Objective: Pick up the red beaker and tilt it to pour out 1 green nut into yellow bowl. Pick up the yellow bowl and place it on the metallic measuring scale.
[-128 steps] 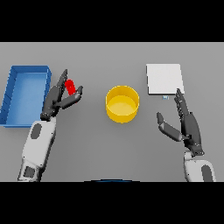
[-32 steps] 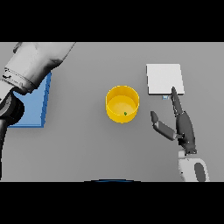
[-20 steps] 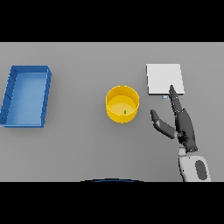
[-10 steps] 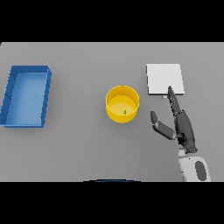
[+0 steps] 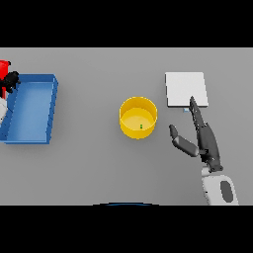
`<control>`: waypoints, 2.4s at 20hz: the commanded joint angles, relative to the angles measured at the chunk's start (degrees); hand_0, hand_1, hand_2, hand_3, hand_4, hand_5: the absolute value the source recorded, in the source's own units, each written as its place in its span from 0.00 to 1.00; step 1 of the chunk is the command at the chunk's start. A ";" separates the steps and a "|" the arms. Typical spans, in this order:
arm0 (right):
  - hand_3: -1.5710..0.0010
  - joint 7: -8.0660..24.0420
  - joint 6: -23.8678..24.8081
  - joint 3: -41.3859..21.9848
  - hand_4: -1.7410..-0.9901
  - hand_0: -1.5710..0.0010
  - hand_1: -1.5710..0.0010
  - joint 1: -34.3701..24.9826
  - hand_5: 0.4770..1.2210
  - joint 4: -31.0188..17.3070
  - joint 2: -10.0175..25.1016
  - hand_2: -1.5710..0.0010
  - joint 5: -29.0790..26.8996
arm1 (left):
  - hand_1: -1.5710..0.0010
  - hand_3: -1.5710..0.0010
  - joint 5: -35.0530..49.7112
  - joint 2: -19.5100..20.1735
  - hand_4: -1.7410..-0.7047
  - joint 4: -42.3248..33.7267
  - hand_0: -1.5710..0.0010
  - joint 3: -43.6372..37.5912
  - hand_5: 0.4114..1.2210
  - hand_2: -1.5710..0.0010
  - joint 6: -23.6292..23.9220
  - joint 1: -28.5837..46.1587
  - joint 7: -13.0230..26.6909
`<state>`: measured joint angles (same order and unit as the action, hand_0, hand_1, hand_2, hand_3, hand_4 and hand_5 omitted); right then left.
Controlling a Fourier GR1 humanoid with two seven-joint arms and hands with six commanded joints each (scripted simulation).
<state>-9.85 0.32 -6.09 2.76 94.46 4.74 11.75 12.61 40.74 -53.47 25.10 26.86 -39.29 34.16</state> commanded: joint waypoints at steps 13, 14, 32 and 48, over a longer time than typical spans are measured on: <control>1.00 -0.27 -0.25 -0.32 0.79 1.00 1.00 0.14 0.28 0.16 0.21 1.00 0.06 | 0.77 0.82 8.95 9.74 0.94 -15.01 0.74 8.02 0.30 0.78 -15.51 7.30 -2.81; 1.00 0.07 -0.19 -0.42 0.79 1.00 1.00 -0.03 0.28 0.62 0.24 1.00 0.22 | 0.82 0.85 8.30 9.54 0.96 -14.40 0.79 8.27 0.29 0.82 -15.24 6.96 -2.74; 1.00 3.30 -12.07 -15.01 0.69 1.00 1.00 -15.85 0.30 -3.02 16.70 1.00 23.75 | 1.00 1.00 6.64 6.18 0.99 -11.63 1.00 6.99 0.31 1.00 -9.96 6.27 -9.92; 1.00 -3.65 -24.04 -32.69 0.67 1.00 1.00 -38.98 0.31 -23.17 18.67 1.00 40.27 | 1.00 1.00 8.37 6.96 0.98 -12.10 1.00 5.85 0.34 1.00 -11.01 7.49 -11.31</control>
<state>-13.35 -23.71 -38.77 -36.22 71.29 23.41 52.04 20.98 47.68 -65.59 30.95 15.84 -31.81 22.85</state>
